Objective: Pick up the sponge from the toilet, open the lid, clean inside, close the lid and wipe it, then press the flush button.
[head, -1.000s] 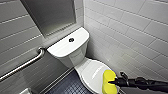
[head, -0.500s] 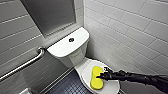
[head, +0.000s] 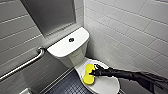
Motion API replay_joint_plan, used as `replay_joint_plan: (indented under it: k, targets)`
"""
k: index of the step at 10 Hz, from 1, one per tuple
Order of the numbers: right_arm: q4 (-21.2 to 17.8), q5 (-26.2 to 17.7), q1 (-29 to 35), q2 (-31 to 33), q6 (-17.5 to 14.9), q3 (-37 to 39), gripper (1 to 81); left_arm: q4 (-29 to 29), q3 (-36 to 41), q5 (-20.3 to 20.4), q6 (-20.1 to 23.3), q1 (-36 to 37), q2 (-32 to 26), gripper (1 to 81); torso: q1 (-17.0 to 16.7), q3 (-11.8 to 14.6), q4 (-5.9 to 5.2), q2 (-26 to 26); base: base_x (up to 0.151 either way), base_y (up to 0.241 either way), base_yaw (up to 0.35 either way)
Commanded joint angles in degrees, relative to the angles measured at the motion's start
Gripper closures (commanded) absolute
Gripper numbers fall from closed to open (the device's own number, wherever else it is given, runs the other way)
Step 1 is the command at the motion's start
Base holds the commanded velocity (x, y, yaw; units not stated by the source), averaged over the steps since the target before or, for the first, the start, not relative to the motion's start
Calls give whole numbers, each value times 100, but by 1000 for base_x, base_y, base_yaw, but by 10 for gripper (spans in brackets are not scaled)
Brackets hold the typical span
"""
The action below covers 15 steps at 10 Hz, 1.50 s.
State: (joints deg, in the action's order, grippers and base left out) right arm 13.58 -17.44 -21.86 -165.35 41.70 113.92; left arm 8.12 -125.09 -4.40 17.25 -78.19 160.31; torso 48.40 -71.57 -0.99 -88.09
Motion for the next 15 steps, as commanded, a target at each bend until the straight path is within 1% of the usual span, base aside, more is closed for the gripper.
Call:
replay_joint_plan:
  k: [1, 2, 3, 4, 5, 7, 9, 10, 13, 15]
  targets:
    - [804, -154, 651, -642, 110, 533, 811, 49, 81, -527, 6, -43, -68, 10, 0, 0, 0, 0, 0, 0, 0]
    - [1094, -172, 555, -800, 101, 762, 811, 49, 81, -536, -2, -52, -77, 10, 0, 0, 0, 0, 0, 0, 0]
    - [1481, -365, 345, -923, 101, 920, 811, 49, 81, -536, -2, -61, -77, 10, 0, 0, 0, 0, 0, 0, 0]
    - [1621, -426, 160, -897, 119, 938, 811, 49, 81, -536, -2, -61, -77, 10, 0, 0, 0, 0, 0, 0, 0]
    - [1648, -444, 19, -783, 119, 903, 811, 49, 81, -536, -2, -61, -68, 10, 0, 0, 0, 0, 0, 0, 0]
    - [1657, -531, -288, -355, 136, 720, 811, 41, 81, -536, -2, -61, -68, 10, 0, 0, 0, 0, 0, 0, 0]
    - [1639, -576, -561, 369, 189, 77, 811, 41, 81, -536, -2, -61, -42, 10, 0, 0, 0, 0, 0, 0, 0]
    - [1665, -567, -753, 694, 242, -161, 811, 32, 90, -527, -2, -52, -42, 10, 0, 0, 0, 0, 0, 0, 0]
    - [1648, -444, -1335, 1309, 250, -372, 811, 41, 116, -527, 6, -44, -68, 10, 0, 0, 0, -2, 0, 0, 0]
    - [1648, -339, -1563, 1861, 347, -740, 811, 40, 116, -527, 15, -52, -86, 10, 0, 0, 0, -2, 0, 0, 0]
